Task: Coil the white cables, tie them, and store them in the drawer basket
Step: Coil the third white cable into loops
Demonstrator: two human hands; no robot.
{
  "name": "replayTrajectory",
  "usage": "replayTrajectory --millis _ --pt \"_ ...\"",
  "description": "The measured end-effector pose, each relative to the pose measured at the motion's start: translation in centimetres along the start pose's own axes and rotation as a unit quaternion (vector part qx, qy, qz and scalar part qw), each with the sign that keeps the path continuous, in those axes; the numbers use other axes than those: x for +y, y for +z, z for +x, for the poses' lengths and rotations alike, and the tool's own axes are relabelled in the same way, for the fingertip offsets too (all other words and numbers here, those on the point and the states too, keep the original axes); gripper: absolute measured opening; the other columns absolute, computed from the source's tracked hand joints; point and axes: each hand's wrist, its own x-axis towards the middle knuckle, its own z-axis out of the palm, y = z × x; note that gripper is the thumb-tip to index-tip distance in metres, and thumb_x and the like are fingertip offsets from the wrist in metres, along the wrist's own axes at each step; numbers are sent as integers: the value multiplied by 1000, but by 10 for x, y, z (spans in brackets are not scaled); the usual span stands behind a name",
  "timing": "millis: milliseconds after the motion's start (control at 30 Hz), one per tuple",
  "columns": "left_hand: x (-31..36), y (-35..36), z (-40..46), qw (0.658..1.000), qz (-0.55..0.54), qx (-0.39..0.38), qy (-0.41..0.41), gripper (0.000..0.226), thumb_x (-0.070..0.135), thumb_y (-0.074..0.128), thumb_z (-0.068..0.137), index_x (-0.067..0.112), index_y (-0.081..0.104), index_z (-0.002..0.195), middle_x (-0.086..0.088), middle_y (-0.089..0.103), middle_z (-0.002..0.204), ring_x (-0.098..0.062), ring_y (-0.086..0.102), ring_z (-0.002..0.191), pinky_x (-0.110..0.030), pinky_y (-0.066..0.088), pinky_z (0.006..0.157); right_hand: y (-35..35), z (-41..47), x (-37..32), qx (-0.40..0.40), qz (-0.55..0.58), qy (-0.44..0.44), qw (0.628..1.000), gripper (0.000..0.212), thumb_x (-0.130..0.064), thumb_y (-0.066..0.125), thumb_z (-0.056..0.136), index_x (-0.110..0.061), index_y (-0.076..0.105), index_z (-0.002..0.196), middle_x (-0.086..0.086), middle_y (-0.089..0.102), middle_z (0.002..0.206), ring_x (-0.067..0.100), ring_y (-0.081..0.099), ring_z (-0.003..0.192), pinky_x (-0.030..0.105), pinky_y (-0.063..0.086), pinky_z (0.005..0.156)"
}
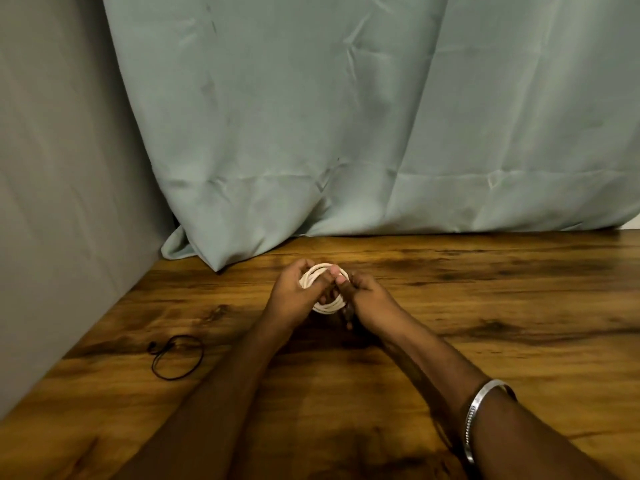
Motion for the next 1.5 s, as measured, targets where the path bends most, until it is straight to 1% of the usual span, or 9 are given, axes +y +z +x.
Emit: replayTrajectory --millis 267,467,567,733,833,933,1067,1200,1500 --pt "5 -21 3 916 371 0 155 28 17 63 74 18 73 100 -1 75 94 -19 66 88 -21 37 70 -2 -11 -9 -63 39 54 996 34 -22 48 111 -15 65 81 -3 61 53 8 49 44 20 35 42" --pt "5 -31 4 938 346 -17 16 52 25 46 62 35 75 103 9 75 77 -11 69 73 -24 53 71 17 -15 -10 -116 91 39 988 20 -14 51 109 -10 69 101 6 71 92 17 65 82 23 52 69" --pt "10 -28 1 928 369 -45 -24 39 29 51 64 41 74 93 10 67 59 -14 66 63 -35 57 69 16 -12 -8 -116 112 41 986 21 -12 52 108 -13 70 99 3 73 87 10 67 74 18 54 64" --pt "18 -22 -6 916 401 0 -27 36 28 52 68 36 73 96 5 73 80 -23 68 83 -37 56 77 15 -8 -3 -105 119 40 986 24 -10 51 108 -13 72 97 5 75 85 17 65 79 29 47 68" --pt "15 -23 -2 919 393 17 -14 10 18 58 79 24 67 76 1 72 82 -23 67 83 -33 52 71 18 -7 0 -100 146 49 983 23 -11 51 107 -9 74 101 11 75 91 26 63 89 37 43 78" --pt "16 -23 -1 915 402 20 -18 27 13 63 78 27 53 58 6 61 68 -18 63 74 -25 38 62 16 -6 -2 -103 202 75 971 25 -14 53 104 -8 77 106 18 71 104 27 62 90 34 44 74" --pt "18 -23 -1 910 414 4 -33 32 17 67 81 26 51 56 9 55 60 -14 58 64 -23 36 55 17 -2 -3 -144 246 102 953 47 -42 48 106 -8 73 125 26 63 125 39 58 116 51 44 110" --pt "22 -22 -2 913 406 -4 -42 34 18 71 79 25 50 52 8 54 55 -5 49 53 -23 32 47 23 -2 -6 -70 211 89 971 35 -30 47 110 -8 70 95 5 60 69 15 59 60 36 45 66" --pt "18 -24 -4 923 382 33 -34 26 24 63 82 24 55 58 -9 72 76 -26 67 78 -28 35 55 25 10 9 -54 193 33 979 32 -25 39 113 -13 57 88 -3 44 61 14 42 57 28 36 51"
